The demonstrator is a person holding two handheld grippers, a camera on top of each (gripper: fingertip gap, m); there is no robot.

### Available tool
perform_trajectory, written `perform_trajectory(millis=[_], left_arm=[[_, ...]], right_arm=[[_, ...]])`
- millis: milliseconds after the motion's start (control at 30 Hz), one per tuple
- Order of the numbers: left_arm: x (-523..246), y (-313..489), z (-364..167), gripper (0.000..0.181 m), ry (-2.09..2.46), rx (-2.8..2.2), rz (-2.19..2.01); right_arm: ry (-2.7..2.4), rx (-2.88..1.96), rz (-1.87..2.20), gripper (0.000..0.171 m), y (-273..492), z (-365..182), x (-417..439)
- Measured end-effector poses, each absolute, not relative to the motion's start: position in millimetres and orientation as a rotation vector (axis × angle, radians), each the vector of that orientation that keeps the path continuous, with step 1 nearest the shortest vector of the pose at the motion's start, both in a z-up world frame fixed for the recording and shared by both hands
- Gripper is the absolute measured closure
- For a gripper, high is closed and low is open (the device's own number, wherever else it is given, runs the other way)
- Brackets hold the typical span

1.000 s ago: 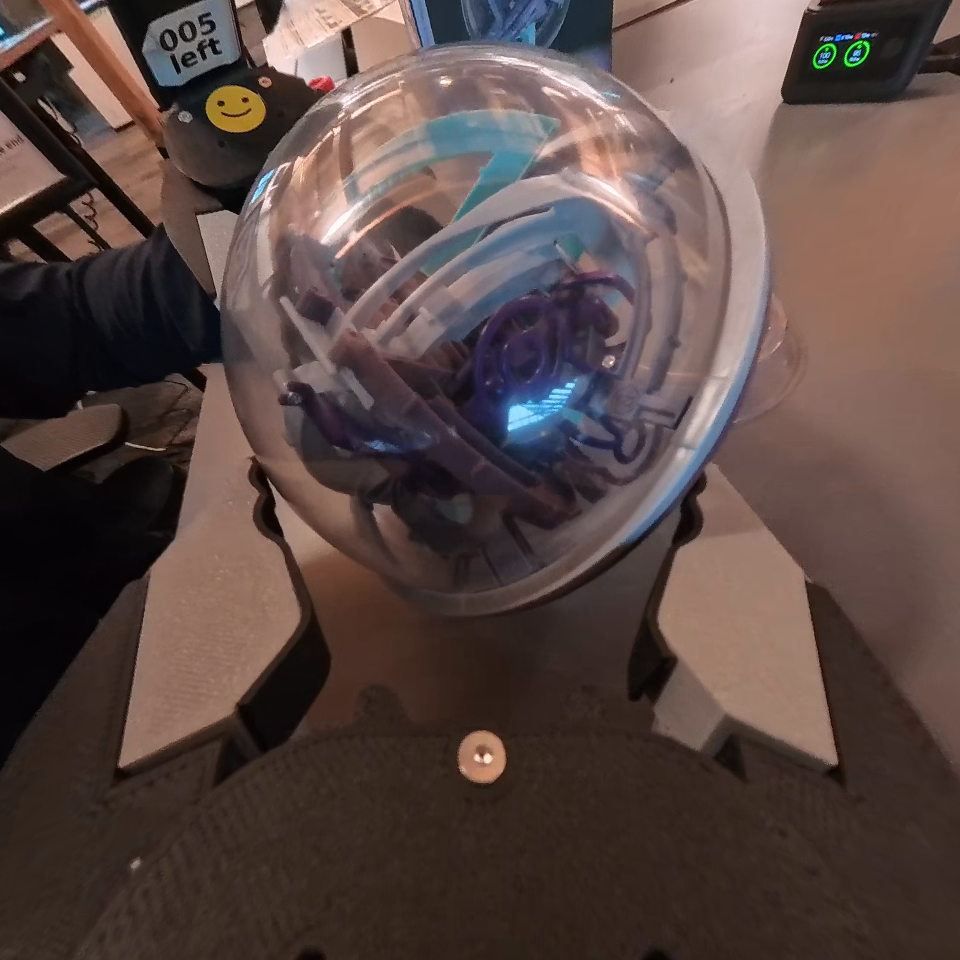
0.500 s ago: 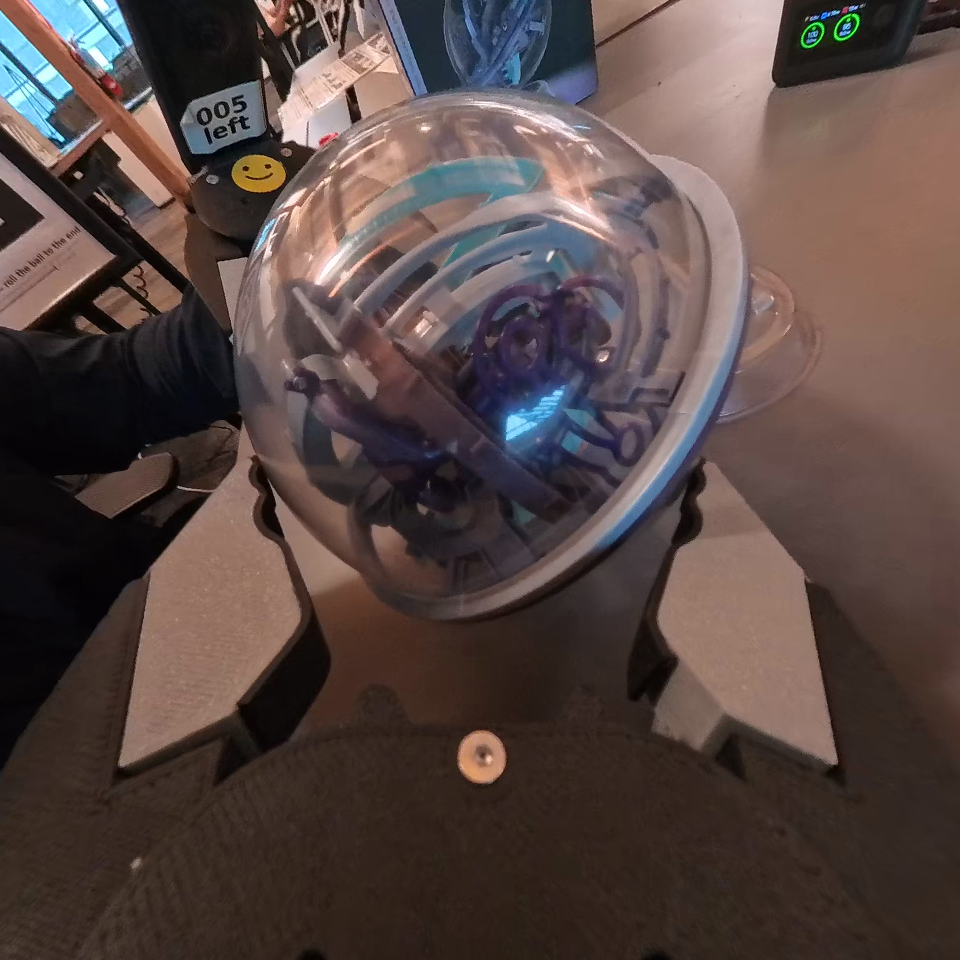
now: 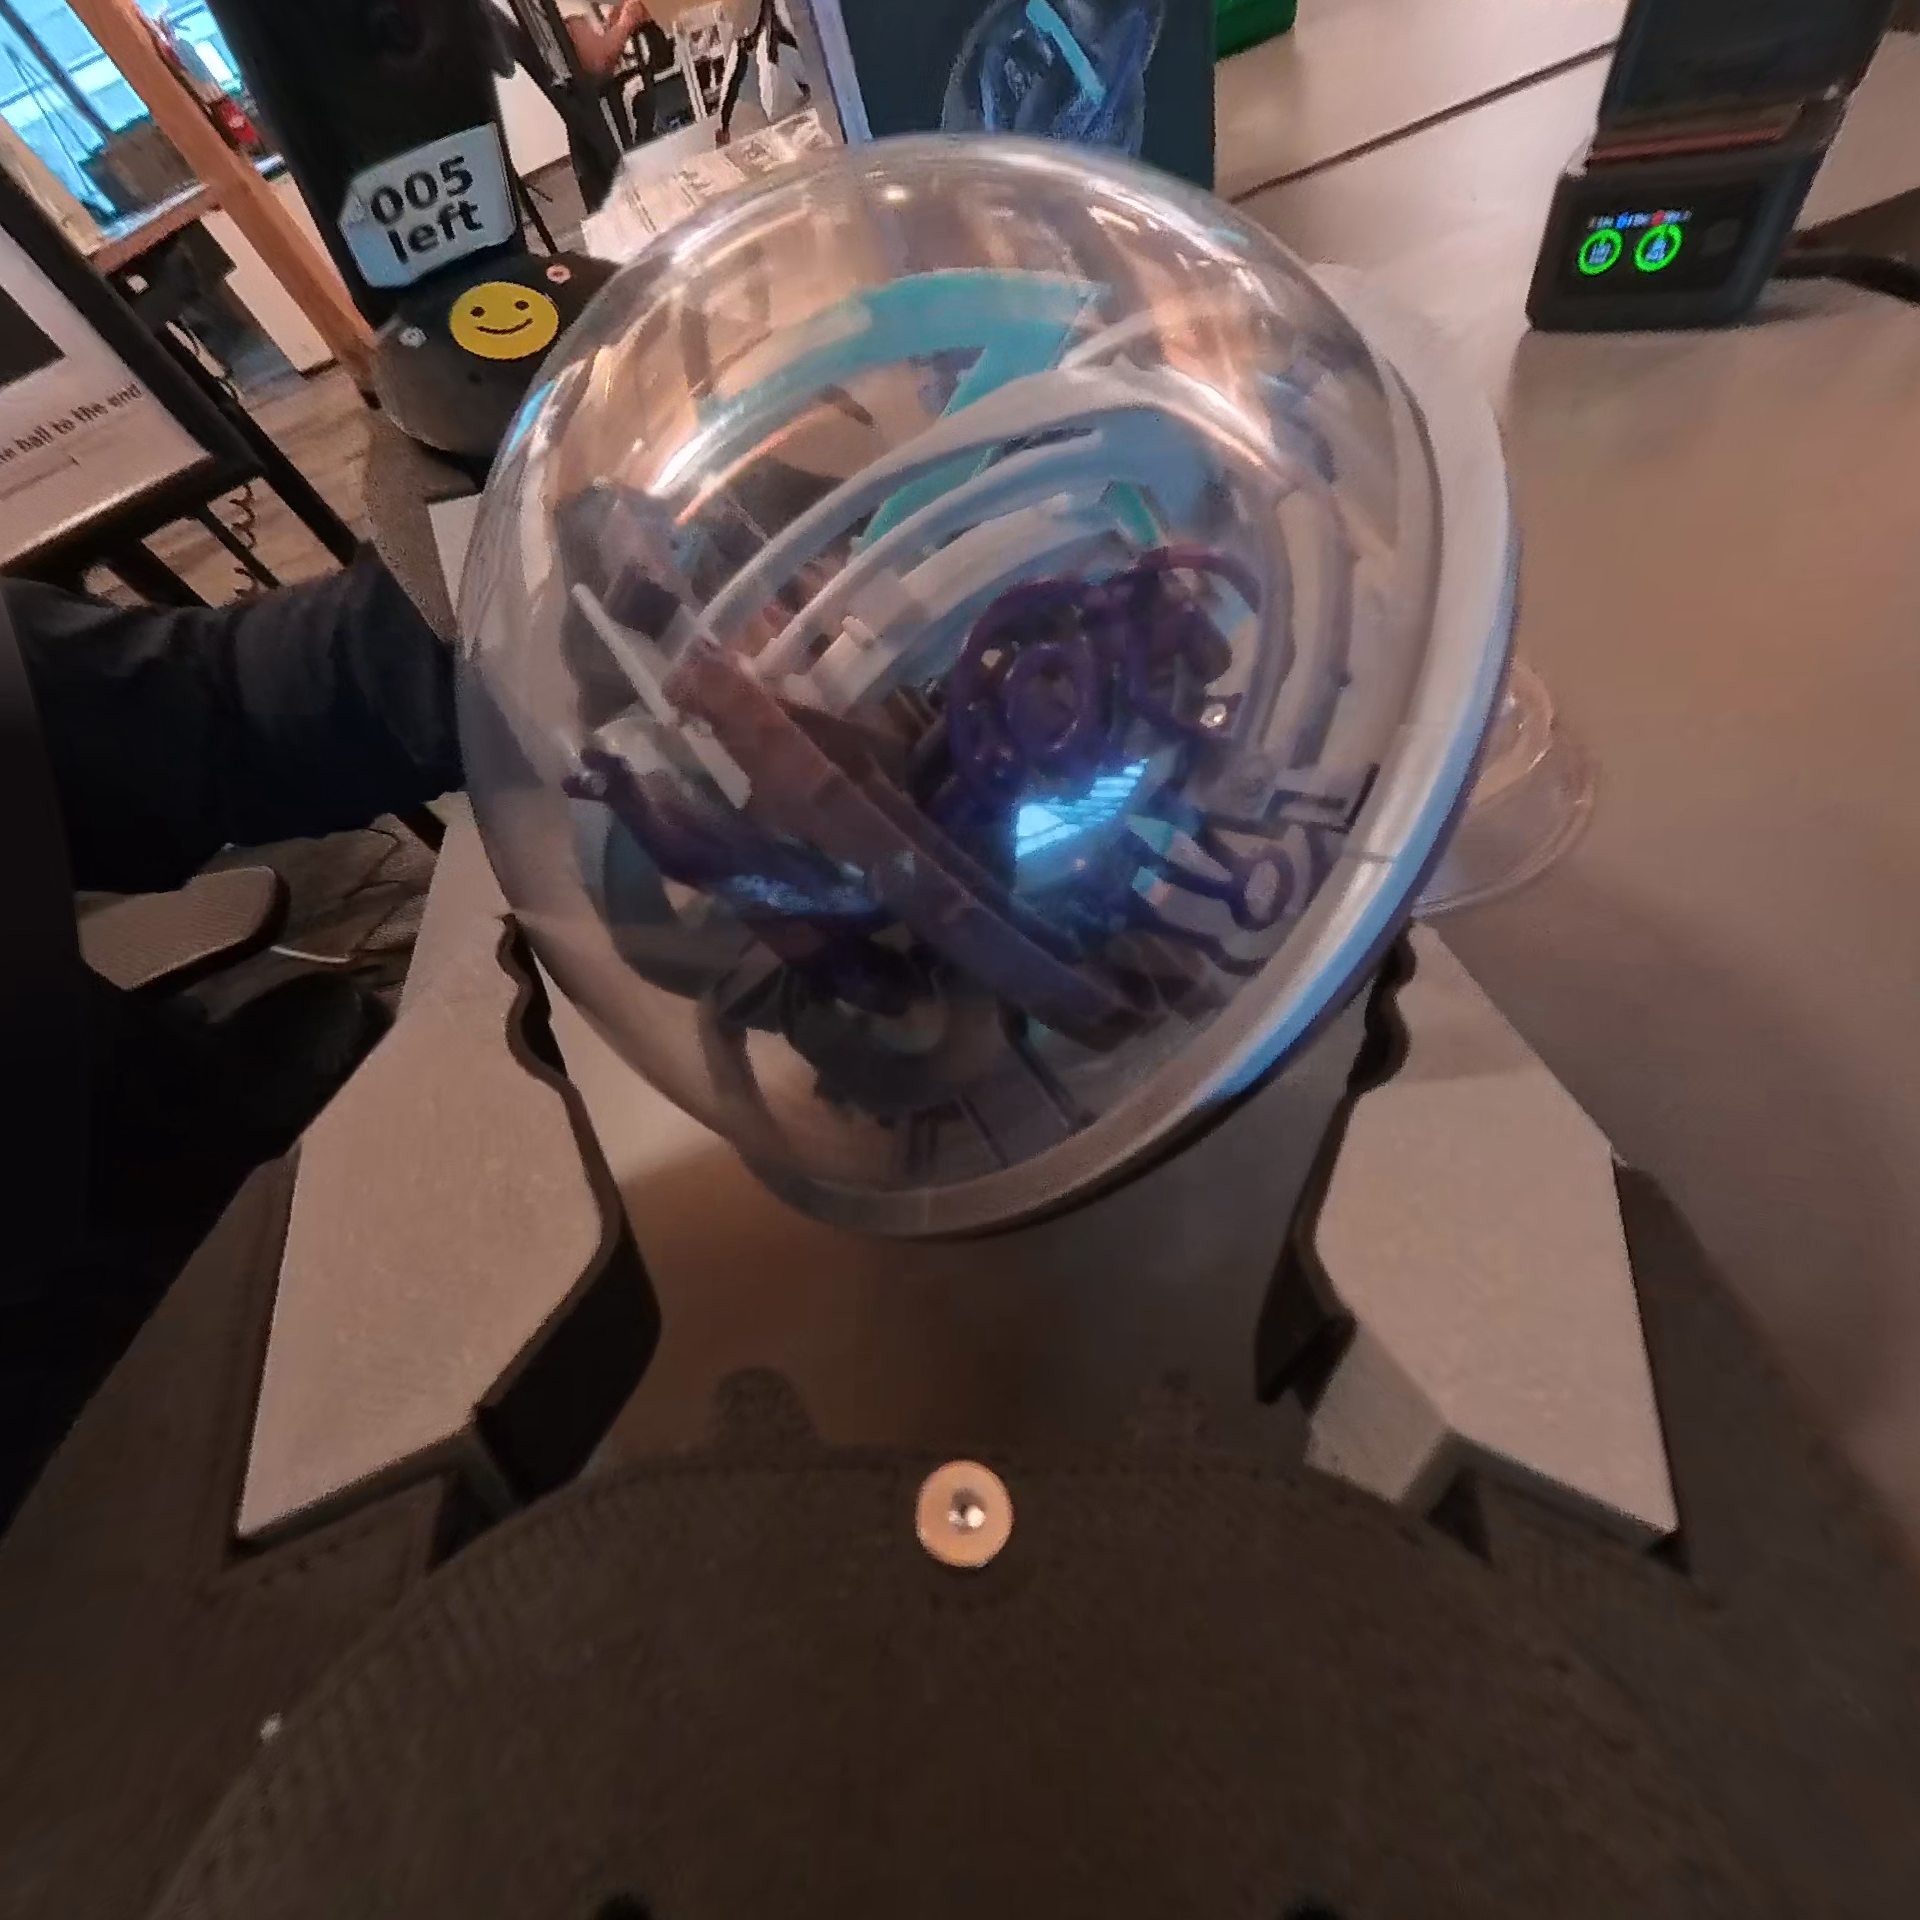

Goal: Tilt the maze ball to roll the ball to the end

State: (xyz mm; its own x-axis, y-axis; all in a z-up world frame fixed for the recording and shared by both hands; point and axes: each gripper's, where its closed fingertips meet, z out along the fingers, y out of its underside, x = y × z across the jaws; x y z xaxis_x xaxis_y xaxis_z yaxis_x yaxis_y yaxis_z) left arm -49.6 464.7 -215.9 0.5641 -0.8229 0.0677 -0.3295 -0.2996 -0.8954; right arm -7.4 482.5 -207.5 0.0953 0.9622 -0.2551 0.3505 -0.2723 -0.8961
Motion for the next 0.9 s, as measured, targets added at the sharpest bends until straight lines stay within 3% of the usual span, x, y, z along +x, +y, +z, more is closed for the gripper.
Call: perform_trajectory(millis=[400, 900], left_arm=[[-48.4, 469.1, -201.0, 0.065, 0.998, -1.672, -0.474], [-43.6, 467.0, -171.2, 0.067, 1.052, -1.247, -0.017]], right_arm=[[-1.333, -1.572, 1.029, 0.018, 483.6, -196.3, -8.2], [-1.404, -1.028, 0.393, 0.015, 466.3, -146.0, -2.8]])
